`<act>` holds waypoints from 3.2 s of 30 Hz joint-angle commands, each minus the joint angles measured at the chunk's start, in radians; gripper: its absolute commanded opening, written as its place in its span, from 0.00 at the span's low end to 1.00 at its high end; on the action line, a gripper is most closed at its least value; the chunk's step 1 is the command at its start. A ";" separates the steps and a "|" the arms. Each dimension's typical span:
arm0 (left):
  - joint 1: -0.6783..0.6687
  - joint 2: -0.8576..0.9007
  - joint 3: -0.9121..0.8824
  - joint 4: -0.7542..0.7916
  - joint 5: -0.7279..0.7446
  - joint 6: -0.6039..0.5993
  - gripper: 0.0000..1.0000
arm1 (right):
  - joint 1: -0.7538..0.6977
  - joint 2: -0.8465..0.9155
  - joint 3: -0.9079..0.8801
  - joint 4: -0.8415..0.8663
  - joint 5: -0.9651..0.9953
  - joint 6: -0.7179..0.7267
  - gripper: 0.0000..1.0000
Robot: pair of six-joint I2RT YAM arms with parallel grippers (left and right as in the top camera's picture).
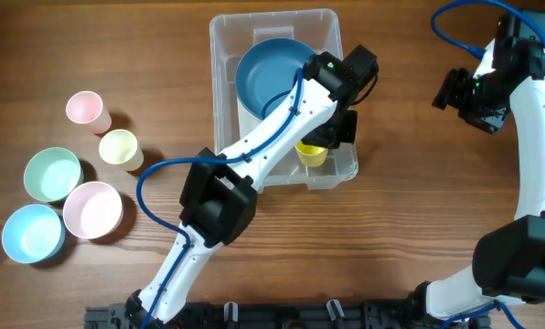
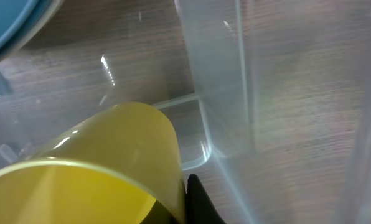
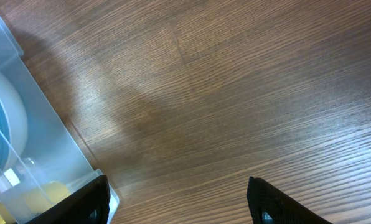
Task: Pack container
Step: 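Place the yellow cup in the bin's front right corner with the left gripper, then move the left gripper to the light green cup and grasp it, then drop the light green cup into the yellow cup with the left gripper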
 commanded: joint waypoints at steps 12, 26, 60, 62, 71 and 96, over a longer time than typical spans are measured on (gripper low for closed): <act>0.025 -0.130 -0.002 -0.008 -0.129 0.044 0.59 | 0.008 0.003 -0.002 0.014 0.002 -0.018 0.70; 0.639 -0.507 -0.002 -0.196 -0.245 0.049 0.57 | 0.333 0.231 -0.002 0.225 0.073 -0.016 0.43; 0.727 -0.505 -0.002 -0.220 -0.238 0.101 0.70 | 0.321 0.359 -0.002 0.575 -0.023 -0.042 0.61; 0.727 -0.505 -0.002 -0.233 -0.264 0.100 0.70 | 0.281 0.317 0.000 0.481 0.153 -0.034 0.64; 0.815 -0.617 -0.412 -0.283 -0.320 -0.007 0.64 | 0.167 0.130 -0.001 0.318 0.117 -0.134 0.69; 0.871 -0.405 -0.863 0.398 -0.169 0.179 0.04 | 0.167 0.130 -0.002 0.263 0.098 -0.133 0.69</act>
